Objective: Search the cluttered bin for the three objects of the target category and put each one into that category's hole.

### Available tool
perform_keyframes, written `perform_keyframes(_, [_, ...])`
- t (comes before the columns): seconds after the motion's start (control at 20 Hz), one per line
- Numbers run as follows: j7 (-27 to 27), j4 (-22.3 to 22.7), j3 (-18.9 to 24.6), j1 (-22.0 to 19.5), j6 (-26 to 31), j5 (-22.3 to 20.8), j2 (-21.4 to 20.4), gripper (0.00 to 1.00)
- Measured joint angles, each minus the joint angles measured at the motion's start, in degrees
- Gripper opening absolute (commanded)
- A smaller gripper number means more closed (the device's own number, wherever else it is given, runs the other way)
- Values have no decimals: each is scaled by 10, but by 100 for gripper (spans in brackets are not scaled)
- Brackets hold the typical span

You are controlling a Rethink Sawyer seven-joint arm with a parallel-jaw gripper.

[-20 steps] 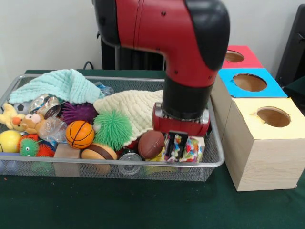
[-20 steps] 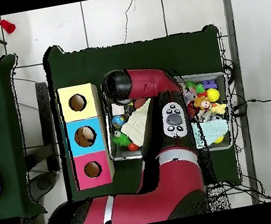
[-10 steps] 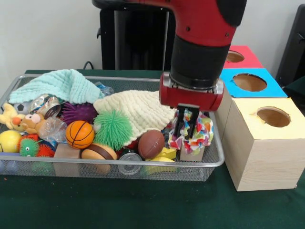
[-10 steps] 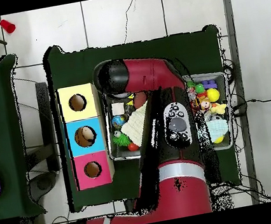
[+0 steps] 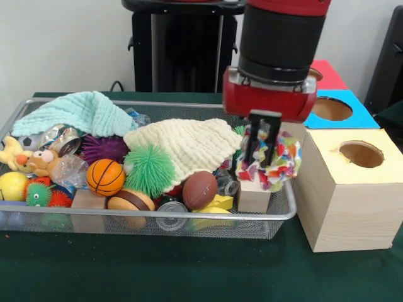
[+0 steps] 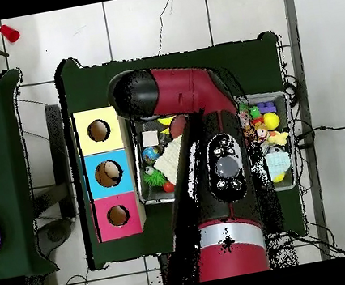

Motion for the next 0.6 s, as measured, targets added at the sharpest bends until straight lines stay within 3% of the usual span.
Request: perform_keyframes(0.6, [3,0,-15,64,0,36,-15,0])
